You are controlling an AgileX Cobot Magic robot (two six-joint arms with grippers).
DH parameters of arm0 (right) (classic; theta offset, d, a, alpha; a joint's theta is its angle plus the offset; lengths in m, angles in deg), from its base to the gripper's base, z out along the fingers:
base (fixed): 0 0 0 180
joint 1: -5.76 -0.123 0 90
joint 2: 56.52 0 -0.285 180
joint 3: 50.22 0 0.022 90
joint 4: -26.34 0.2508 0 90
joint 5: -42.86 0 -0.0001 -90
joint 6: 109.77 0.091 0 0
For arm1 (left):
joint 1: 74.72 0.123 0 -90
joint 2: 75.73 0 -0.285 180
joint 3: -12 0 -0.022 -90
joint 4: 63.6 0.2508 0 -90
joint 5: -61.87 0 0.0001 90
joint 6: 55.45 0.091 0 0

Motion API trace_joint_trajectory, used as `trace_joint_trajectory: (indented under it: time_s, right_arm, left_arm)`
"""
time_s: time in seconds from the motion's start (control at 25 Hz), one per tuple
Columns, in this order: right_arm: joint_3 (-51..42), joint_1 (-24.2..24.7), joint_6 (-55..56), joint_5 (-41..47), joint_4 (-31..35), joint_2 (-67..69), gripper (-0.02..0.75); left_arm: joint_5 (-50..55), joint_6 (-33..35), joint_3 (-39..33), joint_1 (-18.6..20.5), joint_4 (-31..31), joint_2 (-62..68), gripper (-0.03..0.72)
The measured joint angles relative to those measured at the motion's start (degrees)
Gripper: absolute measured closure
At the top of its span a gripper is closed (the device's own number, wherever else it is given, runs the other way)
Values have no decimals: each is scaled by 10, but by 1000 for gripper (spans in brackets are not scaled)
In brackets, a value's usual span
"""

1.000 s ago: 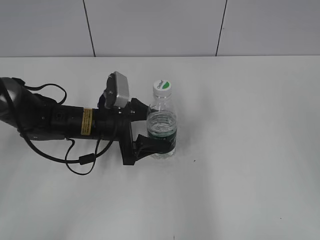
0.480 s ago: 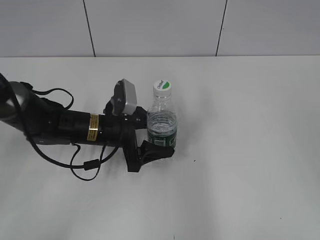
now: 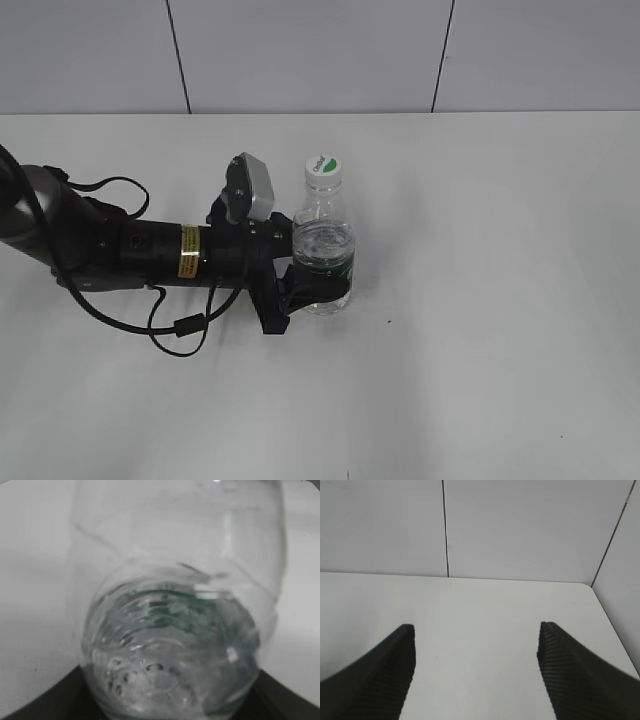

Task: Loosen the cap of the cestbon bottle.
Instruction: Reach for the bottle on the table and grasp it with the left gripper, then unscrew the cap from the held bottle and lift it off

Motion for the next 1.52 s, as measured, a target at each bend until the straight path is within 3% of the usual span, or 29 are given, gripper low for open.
trace_joint_trajectory:
  time_s: [0.44, 0.96, 1.52]
  right_arm:
    - [16, 0, 0, 26, 1, 11, 157]
    - [204, 0, 0, 281, 4, 182, 263]
    - [411, 0, -41, 544, 58, 399, 274]
  left_arm:
    - [-2, 0, 0, 0, 0, 0, 274]
    - [-3, 0, 0, 0, -1, 1, 274]
    - [-3, 0, 0, 0, -1, 1, 274]
